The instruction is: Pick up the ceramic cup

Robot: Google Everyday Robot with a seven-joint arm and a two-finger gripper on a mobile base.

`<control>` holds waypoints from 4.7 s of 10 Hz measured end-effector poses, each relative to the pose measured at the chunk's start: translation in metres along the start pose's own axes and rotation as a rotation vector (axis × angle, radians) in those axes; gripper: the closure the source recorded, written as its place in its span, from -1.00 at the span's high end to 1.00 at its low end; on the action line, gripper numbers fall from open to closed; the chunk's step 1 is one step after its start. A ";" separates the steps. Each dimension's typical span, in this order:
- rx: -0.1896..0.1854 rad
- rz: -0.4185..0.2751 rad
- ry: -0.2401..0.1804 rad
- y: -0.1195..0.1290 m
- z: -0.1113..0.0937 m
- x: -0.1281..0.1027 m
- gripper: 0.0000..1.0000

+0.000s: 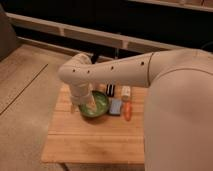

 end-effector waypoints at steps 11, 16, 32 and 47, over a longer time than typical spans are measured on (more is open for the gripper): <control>-0.015 -0.198 -0.451 -0.013 -0.102 -0.117 0.30; -0.006 -0.199 -0.433 -0.014 -0.092 -0.114 0.30; 0.156 -0.243 -0.561 -0.120 -0.065 -0.241 0.30; 0.096 -0.200 -0.469 -0.134 0.037 -0.307 0.30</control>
